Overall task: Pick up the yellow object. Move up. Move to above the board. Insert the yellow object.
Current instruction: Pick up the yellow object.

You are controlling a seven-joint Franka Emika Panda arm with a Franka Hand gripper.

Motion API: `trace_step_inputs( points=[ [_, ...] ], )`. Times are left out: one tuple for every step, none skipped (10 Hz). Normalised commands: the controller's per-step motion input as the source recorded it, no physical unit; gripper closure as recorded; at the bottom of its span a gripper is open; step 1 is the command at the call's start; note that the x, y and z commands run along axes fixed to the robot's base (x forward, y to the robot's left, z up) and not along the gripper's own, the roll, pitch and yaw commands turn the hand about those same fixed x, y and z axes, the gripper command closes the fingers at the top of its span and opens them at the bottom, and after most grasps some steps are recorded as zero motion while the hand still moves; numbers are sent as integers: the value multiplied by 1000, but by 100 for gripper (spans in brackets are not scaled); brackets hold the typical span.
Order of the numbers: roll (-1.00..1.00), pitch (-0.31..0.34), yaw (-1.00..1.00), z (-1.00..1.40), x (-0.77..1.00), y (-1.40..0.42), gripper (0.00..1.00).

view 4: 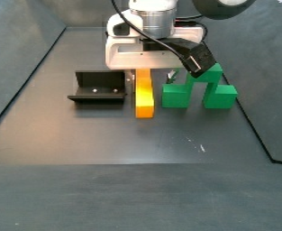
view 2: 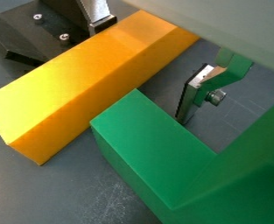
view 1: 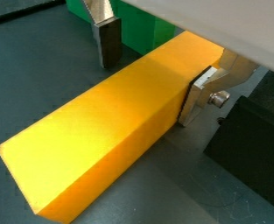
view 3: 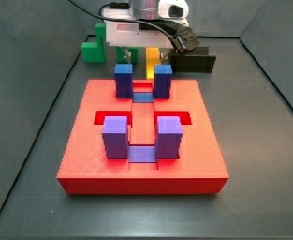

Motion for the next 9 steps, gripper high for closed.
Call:
trace_step_inputs(
  points=[
    [-126,0,0,0,0,-9,0],
    [-119,0,0,0,0,-46,0],
    [-113,0,0,0,0,-49,0],
    [-111,0,0,0,0,-46,0],
    [-116,0,0,0,0,0,0],
    [-107,0,0,0,0,0,0],
    [-4,0,0,0,0,0,0],
    [0,0,0,0,0,0,0],
    [0,0,0,0,0,0,100]
  ],
)
